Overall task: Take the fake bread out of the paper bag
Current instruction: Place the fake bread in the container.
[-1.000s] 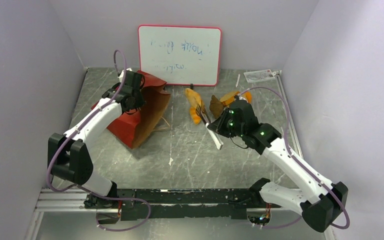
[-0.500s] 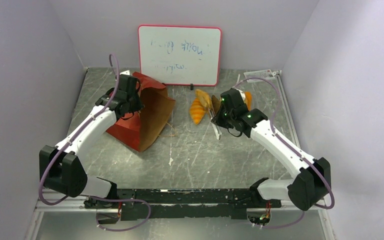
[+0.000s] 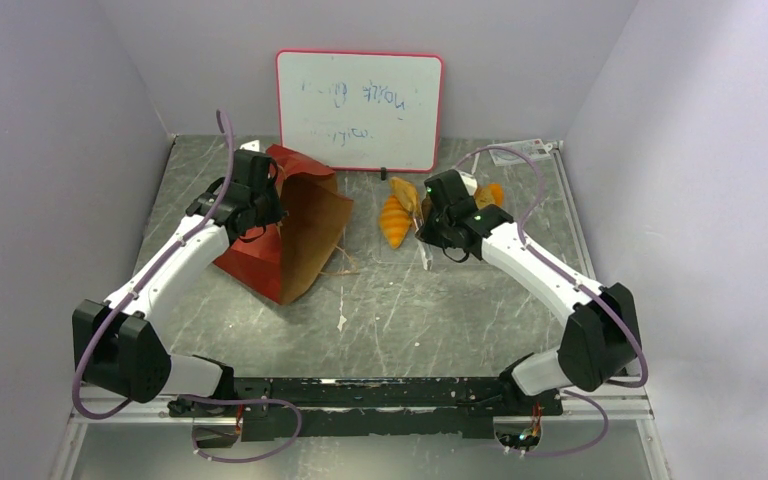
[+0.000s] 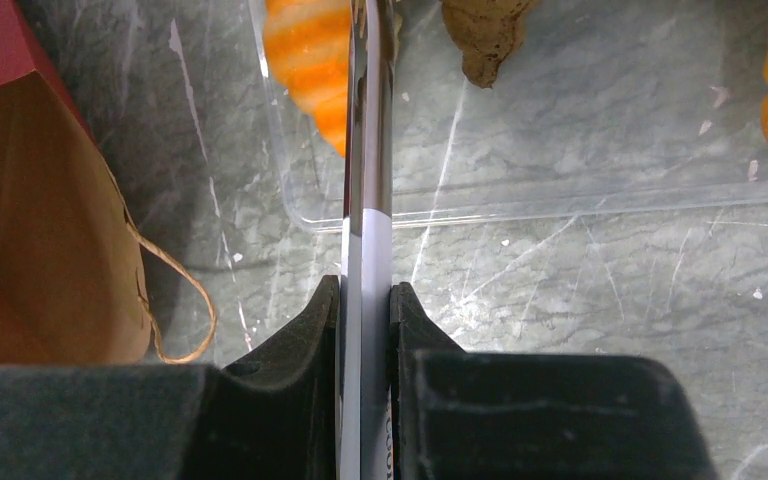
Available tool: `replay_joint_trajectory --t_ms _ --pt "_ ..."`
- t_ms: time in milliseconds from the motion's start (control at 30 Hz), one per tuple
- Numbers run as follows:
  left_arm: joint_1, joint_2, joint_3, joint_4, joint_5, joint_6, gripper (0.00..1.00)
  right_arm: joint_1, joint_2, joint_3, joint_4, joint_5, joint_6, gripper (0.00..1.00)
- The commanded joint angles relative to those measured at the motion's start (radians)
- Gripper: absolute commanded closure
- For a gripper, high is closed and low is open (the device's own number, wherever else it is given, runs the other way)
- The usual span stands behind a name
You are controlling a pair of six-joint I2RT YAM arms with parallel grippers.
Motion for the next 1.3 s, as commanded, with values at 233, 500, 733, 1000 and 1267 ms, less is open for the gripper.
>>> replay_joint_trajectory --t_ms 233,500,733,1000,1267 --pt "0.011 -0.014 -0.004 0.047 0.036 0.006 0.92 0.01 -0.022 0.007 0.031 0.017 0.018 0.76" --pt "0.011 -0.003 0.02 0.038 0.037 -0.002 0.93 0.009 -0.061 0.014 0.01 0.02 0.014 0.68" --pt "0.011 0.002 0.042 0.027 0.033 -0.001 0.93 0.007 -0.095 0.019 -0.007 0.027 0.008 0.68" --pt "0.011 -0.004 0.04 0.018 0.037 0.002 0.93 -0.002 -0.107 -0.004 -0.012 0.002 0.009 0.65" --pt "0.011 -0.017 0.033 0.016 0.037 0.002 0.93 -0.006 -0.133 -0.013 -0.028 0.003 0.012 0.63"
